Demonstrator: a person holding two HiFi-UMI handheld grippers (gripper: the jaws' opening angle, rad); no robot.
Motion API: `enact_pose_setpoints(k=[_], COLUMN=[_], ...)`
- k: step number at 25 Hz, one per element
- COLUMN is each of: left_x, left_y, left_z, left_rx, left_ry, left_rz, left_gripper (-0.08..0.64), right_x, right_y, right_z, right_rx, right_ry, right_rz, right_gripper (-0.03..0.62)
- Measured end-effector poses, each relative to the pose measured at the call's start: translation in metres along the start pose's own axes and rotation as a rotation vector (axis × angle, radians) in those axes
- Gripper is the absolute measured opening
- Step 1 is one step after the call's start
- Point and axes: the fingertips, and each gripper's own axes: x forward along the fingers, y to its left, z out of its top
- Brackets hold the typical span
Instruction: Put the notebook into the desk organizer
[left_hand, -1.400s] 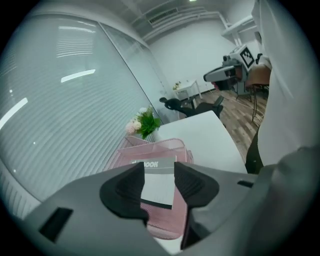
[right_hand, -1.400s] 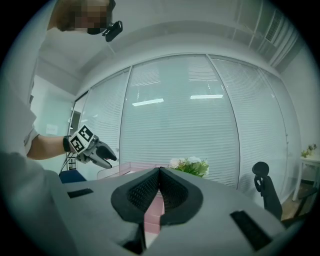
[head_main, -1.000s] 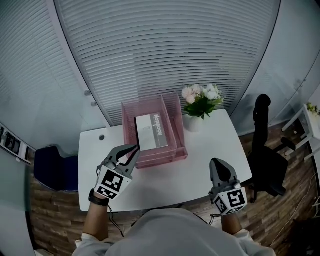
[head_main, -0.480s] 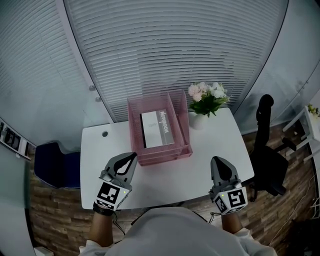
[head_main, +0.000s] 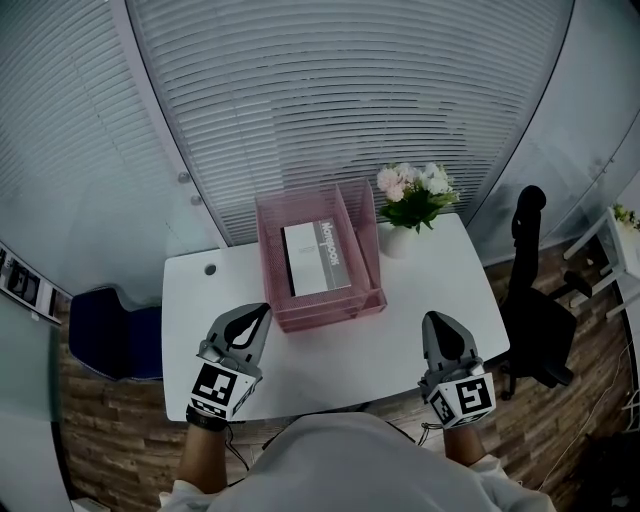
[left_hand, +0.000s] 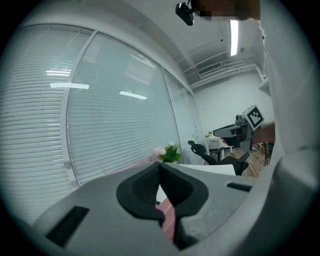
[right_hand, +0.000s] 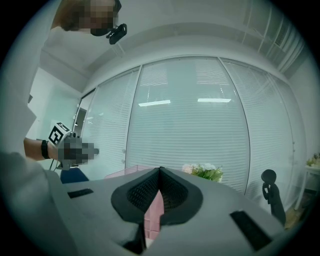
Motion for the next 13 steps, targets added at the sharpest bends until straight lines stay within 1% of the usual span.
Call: enact_pose_setpoints(k=[13], left_x=[0.0026], left_y=[-0.0012], left_z=[-0.0004], left_rx=[0.005], left_ry=[-0.002], left_rz=[-0.011], left_gripper=[0.009], right_x=[0.0021], right_y=[0.003], right_z=[0.001], right_rx=[-0.004], right_ry=[-0.002], right_rz=[0.004], right_gripper=[0.011])
